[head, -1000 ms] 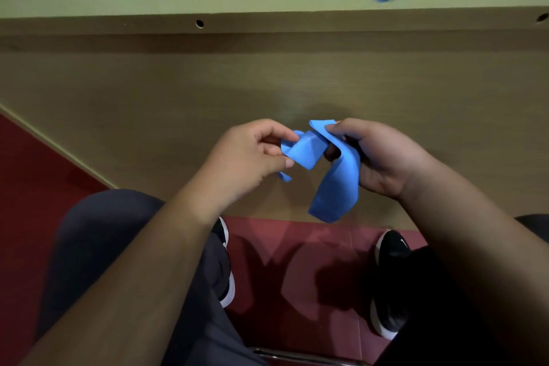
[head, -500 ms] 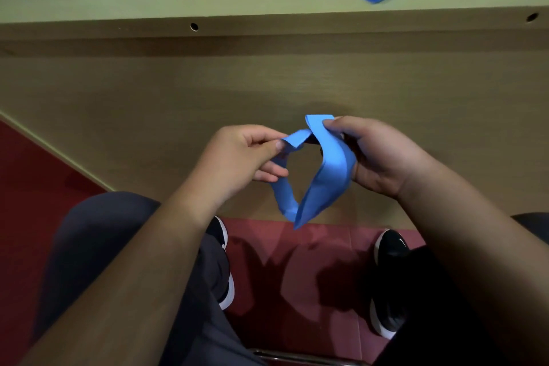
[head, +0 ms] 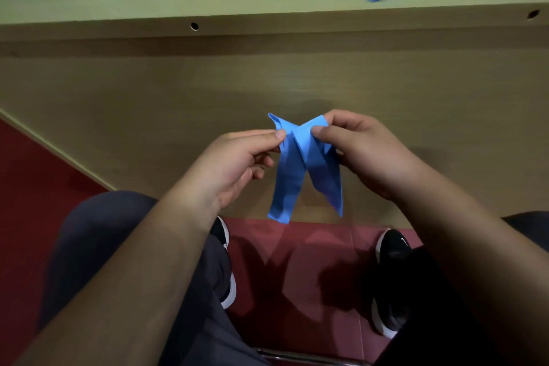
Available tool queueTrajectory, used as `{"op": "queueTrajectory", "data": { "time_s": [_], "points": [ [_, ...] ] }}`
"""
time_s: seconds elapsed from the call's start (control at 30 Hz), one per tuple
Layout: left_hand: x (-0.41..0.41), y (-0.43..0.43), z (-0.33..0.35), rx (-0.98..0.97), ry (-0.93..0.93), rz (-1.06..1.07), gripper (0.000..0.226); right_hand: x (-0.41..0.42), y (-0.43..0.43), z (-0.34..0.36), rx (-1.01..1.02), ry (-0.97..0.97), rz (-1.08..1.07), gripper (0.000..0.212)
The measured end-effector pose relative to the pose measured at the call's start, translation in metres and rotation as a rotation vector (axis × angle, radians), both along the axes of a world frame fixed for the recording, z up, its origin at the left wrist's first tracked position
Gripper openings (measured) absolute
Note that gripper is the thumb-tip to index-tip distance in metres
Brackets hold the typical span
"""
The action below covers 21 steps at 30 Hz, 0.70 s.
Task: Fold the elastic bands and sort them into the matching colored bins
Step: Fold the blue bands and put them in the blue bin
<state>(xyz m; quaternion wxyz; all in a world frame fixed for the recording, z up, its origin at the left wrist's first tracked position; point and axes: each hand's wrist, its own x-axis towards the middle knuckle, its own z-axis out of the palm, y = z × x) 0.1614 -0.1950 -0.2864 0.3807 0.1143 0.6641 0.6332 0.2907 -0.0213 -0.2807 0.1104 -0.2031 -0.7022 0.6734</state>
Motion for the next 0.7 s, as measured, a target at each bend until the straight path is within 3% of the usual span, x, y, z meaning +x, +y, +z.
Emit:
{"op": "queueTrajectory", "data": {
  "time_s": [0.3,0.53,0.7],
  "points": [
    [0.006,0.002,-0.002,0.069,0.046,-0.086,0.006,0.0,0.004,-0.004,0.131,0.0,-0.014,0.016],
    [0.006,0.002,-0.002,0.029,0.342,-0.029,0.016,0.001,0.006,-0.001,0.276,0.004,-0.055,0.016],
    [-0.006,0.001,-0.01,-0.125,0.525,0.09,0.018,0.0,0.013,0.003,0.116,0.077,-0.071,0.02]
  ]
}}
